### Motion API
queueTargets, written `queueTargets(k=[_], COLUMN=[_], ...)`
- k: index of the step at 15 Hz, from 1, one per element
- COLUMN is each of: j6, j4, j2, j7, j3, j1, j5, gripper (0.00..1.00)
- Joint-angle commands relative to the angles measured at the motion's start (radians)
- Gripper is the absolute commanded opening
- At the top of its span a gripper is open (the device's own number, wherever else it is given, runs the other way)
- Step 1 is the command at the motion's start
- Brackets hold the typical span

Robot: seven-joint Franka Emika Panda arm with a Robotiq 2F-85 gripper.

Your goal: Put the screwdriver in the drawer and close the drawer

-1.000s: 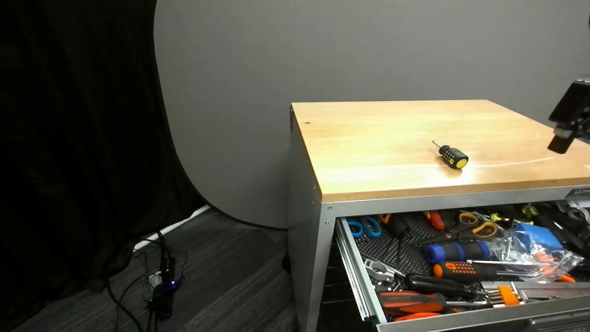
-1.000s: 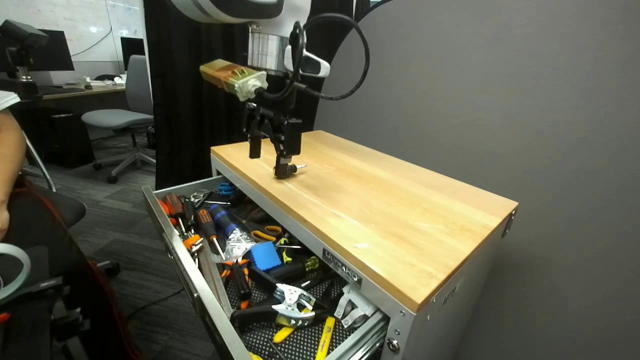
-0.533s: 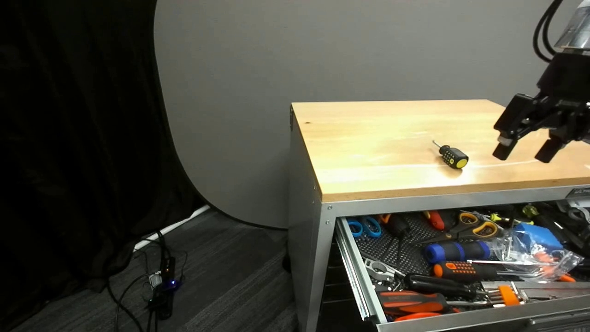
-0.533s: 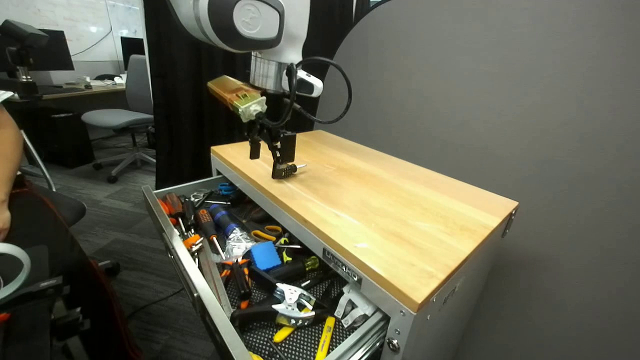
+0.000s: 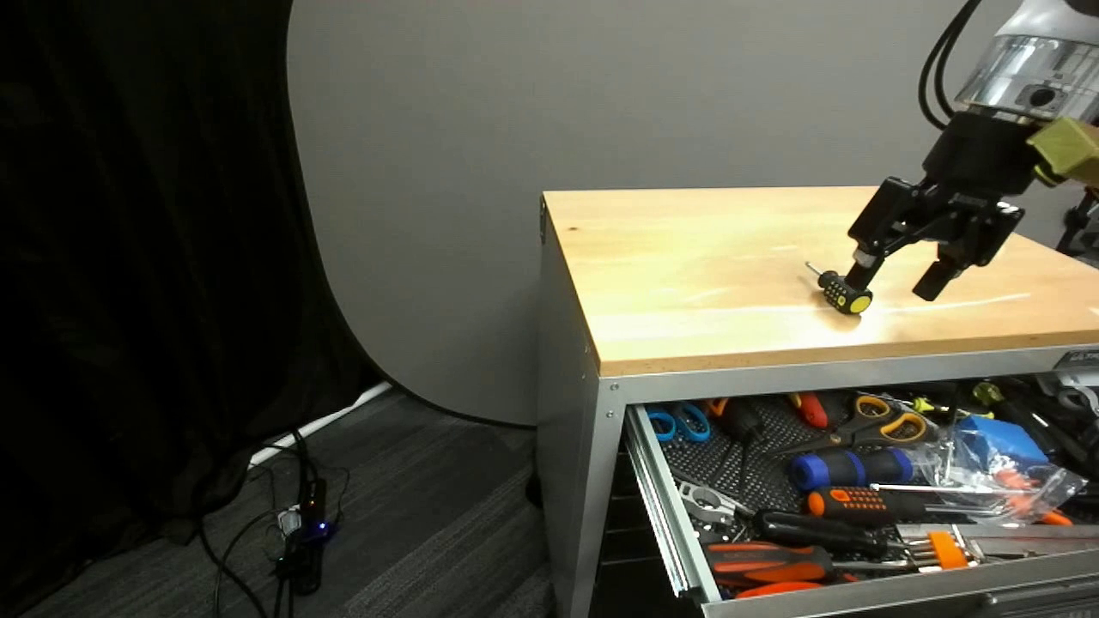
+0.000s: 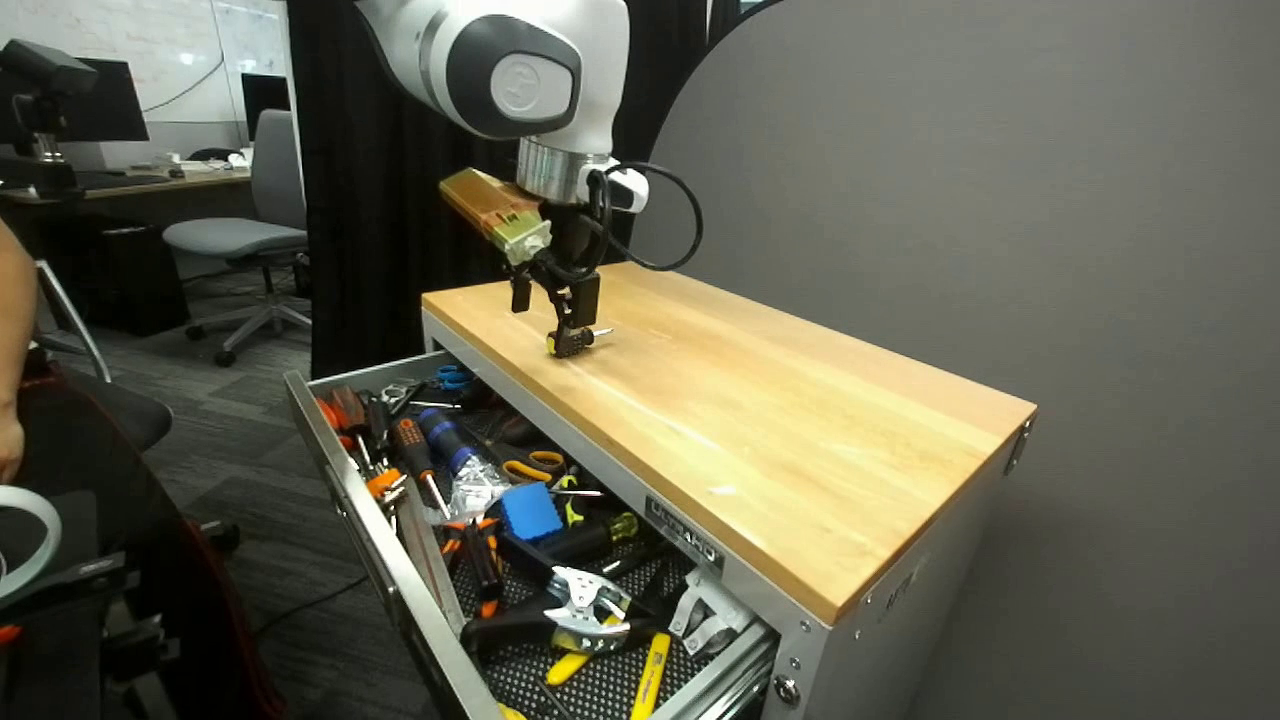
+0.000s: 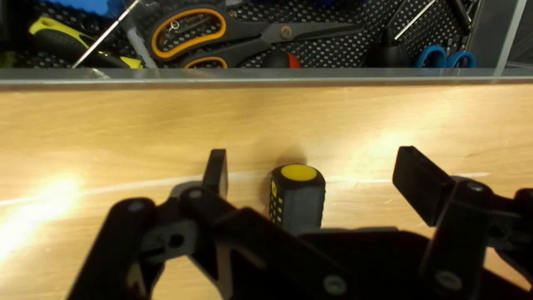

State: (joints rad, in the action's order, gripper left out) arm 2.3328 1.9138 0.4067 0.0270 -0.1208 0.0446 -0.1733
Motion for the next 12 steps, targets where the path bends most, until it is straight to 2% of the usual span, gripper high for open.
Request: queueTargets(k=[1, 4, 5, 6, 8, 12], j6=[0.044, 0.130, 0.166, 0.198, 0.252, 0.268], j4=[-0.082, -0.097, -0.093, -0.088, -0.079, -0.066], j2=[0.078, 0.114, 0.120, 0.123, 0.123, 0.107], j7=[0.030, 0.012, 0.006, 0.005, -0.001, -0.030], j3=[-0.013, -0.013, -0.011, -0.012, -0.011, 0.007], j1=[0.002, 0.012, 0.017, 0.018, 0.021, 0.023], j5=[-0.026, -0.013, -0.006, -0.007, -0.003, 0.010], gripper=[1.00, 1.00, 0.75, 0.73, 0.58, 0.27])
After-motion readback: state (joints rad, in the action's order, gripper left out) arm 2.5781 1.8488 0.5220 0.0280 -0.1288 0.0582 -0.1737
